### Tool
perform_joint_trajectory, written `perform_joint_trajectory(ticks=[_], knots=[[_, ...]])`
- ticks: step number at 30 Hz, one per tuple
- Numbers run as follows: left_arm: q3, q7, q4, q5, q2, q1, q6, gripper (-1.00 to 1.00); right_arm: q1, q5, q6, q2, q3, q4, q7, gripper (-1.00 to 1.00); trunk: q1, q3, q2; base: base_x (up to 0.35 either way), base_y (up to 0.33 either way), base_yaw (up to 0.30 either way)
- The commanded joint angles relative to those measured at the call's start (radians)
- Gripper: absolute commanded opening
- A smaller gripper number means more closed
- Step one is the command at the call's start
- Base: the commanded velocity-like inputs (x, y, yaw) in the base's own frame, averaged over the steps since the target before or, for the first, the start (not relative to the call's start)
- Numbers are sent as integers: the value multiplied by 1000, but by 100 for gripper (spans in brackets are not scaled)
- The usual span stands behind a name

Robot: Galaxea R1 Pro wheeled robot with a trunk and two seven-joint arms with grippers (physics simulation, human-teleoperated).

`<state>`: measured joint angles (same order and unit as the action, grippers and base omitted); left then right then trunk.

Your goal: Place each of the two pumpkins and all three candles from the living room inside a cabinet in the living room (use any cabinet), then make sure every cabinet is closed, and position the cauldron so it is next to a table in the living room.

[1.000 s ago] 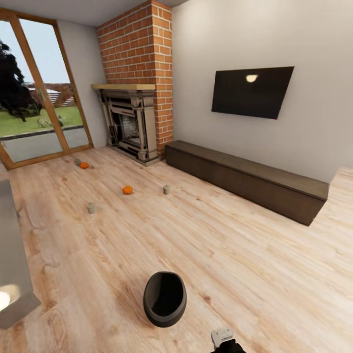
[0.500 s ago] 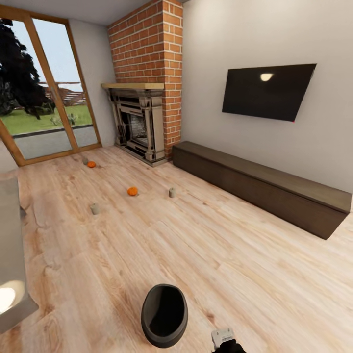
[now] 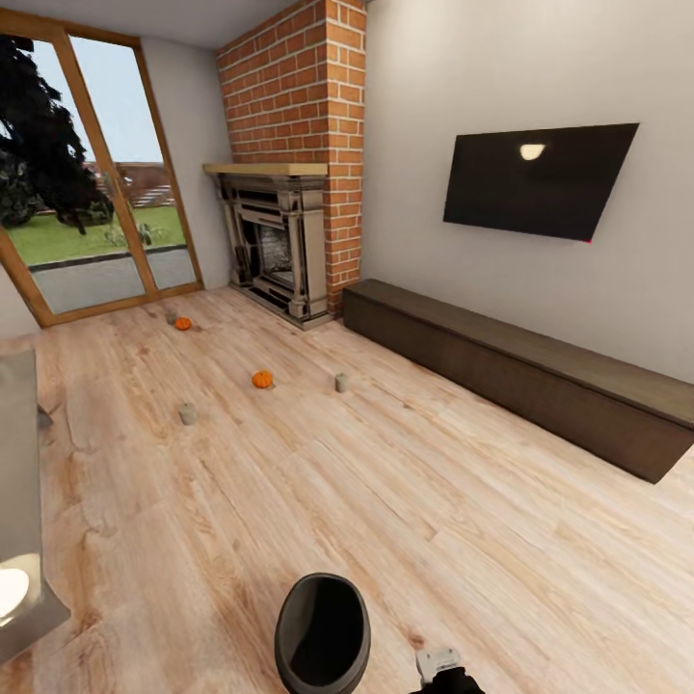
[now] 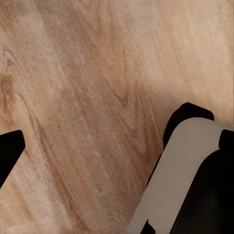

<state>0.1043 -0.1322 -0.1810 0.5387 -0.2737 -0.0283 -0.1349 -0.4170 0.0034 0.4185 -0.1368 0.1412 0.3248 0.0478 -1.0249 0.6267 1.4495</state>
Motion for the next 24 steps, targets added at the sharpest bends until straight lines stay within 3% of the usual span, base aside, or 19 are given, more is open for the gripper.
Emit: perform_joint_trajectory(ticks=[1, 17, 23, 24], knots=[[8, -3, 2, 10, 0, -1, -4, 100, 0, 0, 7, 0, 7, 2, 4, 100, 0, 1, 0, 86, 137, 0], [10, -3, 1, 7, 2, -1, -5, 100, 0, -3, -98, 0, 2, 0, 5, 100, 0, 5, 0, 32, 15, -27], [11, -7, -2, 6, 1, -1, -4, 100, 12, -11, -345, 0, 1, -2, 4, 100, 0, 5, 0, 56, 0, -2], [11, -9, -4, 7, 1, -1, -4, 100, 31, -13, -443, 0, 1, -4, 3, 100, 0, 5, 0, 12, 0, 0]])
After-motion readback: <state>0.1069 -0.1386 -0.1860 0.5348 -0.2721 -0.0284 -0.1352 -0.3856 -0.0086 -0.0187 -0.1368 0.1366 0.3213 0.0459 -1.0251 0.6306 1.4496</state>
